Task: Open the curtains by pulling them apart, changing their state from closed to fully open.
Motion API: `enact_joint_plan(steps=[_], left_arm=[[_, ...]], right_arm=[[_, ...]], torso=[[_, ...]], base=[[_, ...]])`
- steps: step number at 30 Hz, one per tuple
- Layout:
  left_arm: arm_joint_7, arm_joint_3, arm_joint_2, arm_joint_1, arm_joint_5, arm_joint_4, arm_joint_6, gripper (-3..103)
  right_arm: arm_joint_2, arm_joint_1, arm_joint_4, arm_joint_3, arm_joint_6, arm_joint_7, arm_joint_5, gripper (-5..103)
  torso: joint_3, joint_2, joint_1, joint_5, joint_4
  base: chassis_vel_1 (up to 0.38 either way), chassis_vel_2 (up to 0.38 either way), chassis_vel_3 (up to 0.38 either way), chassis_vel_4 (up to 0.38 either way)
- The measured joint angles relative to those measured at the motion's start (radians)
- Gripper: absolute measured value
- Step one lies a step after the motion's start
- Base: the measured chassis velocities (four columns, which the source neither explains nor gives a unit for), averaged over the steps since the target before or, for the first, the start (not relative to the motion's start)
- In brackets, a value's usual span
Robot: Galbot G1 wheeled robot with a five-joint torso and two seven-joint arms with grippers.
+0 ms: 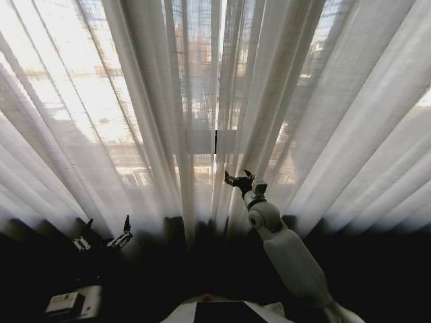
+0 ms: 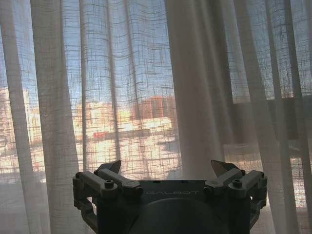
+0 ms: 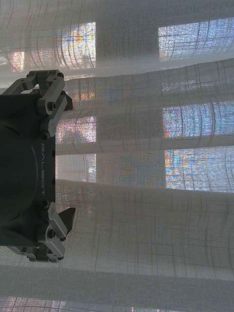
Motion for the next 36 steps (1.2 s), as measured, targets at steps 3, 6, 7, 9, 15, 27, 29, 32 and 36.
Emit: enact_joint_plan(steps=[3,6,7,9,15,27,29,32,36], left_arm=[[-0.003,0.003,0.0,-0.001,0.001,0.0,0.0,100],[-0.004,0.003,0.0,-0.003,0.002,0.0,0.0,100],[-0.004,0.003,0.0,-0.003,0.002,0.0,0.0,100],[-0.004,0.001,0.0,-0.003,0.002,0.0,-0.001,100],[-0.004,0.003,0.0,-0.003,0.0,0.0,-0.001,100],[-0.003,0.011,0.001,-0.006,0.0,0.0,-0.001,100],[-0.003,0.012,0.001,-0.006,0.0,0.0,0.0,100],[-0.003,0.012,0.001,-0.006,-0.001,0.0,0.0,100],[-0.003,0.01,0.001,-0.007,-0.005,0.0,0.001,100]], right_arm=[[0.007,0.019,-0.026,-0.001,0.006,0.003,-0.002,100],[0.017,0.035,-0.048,-0.003,0.018,0.007,-0.003,97],[0.021,0.041,-0.055,-0.003,0.023,0.009,-0.007,97],[0.026,0.05,-0.064,-0.004,0.027,0.011,-0.016,88],[0.025,0.054,-0.067,-0.006,0.029,0.012,-0.021,65],[0.007,0.052,-0.058,0.004,0.049,0.013,-0.024,22],[0.004,0.048,-0.057,0.005,0.053,0.014,-0.024,17],[-0.003,0.042,-0.049,0.008,0.056,0.014,-0.023,3],[-0.013,0.035,-0.035,0.016,0.056,0.016,-0.021,1]], torso=[[0.0,0.0,0.0,-0.0001,0.0],[0.0,0.0,0.0,0.0,0.0],[0.0,0.0,0.0,-0.0001,0.0001],[0.0,0.0,0.0,0.0,0.0001],[0.0,0.0,0.0,-0.0001,0.0],[0.0,0.0,0.0,0.0,0.0001],[0.0,0.0,0.0,0.0,0.0],[0.0,0.0,0.0,0.0,0.0],[0.0,0.0,0.0,0.0,0.0001]], base=[[0.0,0.0,0.0,0.0],[0.0,0.0,0.0,0.0],[0.0,0.0,0.0,0.0],[0.0,0.0,0.0,0.0],[0.0,0.0,0.0,0.0],[0.0,0.0,0.0,0.0],[0.0,0.0,0.0,0.0],[0.0,0.0,0.0,0.0],[0.0,0.0,0.0,0.0]])
